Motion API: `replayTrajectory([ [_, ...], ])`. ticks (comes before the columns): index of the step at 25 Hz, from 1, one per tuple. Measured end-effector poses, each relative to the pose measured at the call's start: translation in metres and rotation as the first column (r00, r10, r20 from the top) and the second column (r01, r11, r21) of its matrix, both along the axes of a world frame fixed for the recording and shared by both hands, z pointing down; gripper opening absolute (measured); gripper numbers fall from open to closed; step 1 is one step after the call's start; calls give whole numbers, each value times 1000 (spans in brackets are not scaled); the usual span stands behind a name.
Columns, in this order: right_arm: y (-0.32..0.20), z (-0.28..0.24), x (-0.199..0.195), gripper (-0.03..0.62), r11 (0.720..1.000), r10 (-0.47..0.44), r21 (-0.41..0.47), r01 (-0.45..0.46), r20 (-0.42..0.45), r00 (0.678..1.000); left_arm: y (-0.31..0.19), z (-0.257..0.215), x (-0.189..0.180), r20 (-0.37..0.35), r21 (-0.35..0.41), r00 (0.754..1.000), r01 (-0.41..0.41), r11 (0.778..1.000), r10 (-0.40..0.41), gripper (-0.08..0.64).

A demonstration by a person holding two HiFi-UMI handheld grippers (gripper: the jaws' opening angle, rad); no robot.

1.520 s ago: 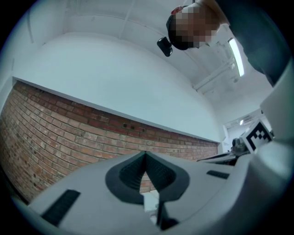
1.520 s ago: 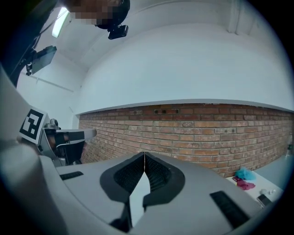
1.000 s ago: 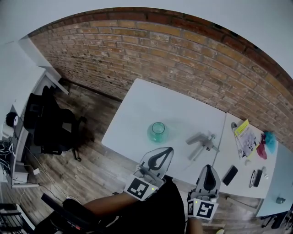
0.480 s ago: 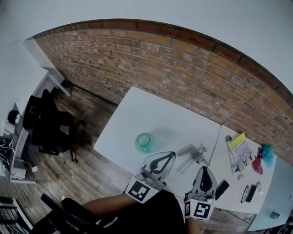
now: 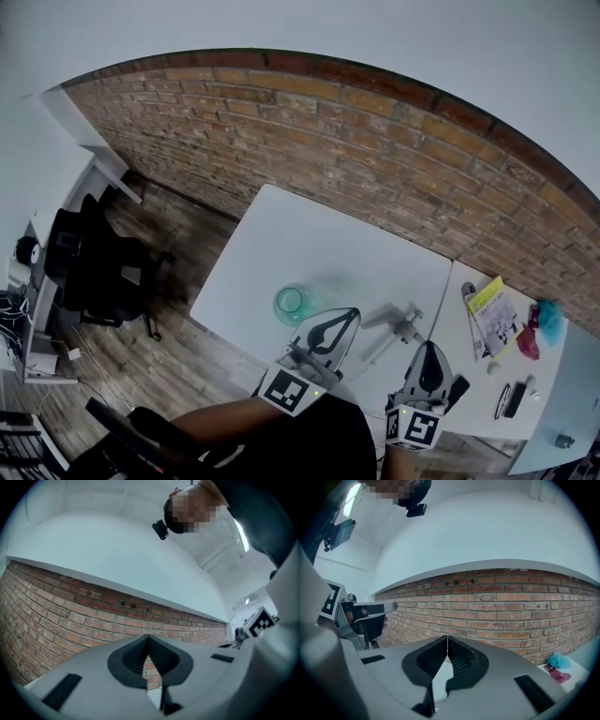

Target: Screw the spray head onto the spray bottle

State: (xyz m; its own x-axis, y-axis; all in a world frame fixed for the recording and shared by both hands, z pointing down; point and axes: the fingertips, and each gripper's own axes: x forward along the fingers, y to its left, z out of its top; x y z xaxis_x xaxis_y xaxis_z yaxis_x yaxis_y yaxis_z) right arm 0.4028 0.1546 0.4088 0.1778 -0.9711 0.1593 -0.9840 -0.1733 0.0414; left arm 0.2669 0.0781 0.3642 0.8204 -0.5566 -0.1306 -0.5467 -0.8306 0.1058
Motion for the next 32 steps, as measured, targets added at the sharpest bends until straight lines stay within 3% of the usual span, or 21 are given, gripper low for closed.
replayTrajectory([
  [5,-4,2,16,8,993,118,-21,-118,5,993,0,2,-4,16,4,997,-74,997,74,-8],
  [10,-6,7,32,8,980,195,-21,-195,-21,981,0,-16,9,34,178,993,-115,977,111,-9],
  [18,-8,51,59,8,965,210,-181,-187,117,971,6,-13,34,30,149,993,-117,982,114,-8],
  [25,-17,94,72,8,953,190,-257,-161,94,977,11,-11,53,51,181,992,-126,975,118,-8],
  [32,-30,147,79,9,913,201,-393,-112,194,960,3,0,67,80,150,991,-117,982,106,-8],
])
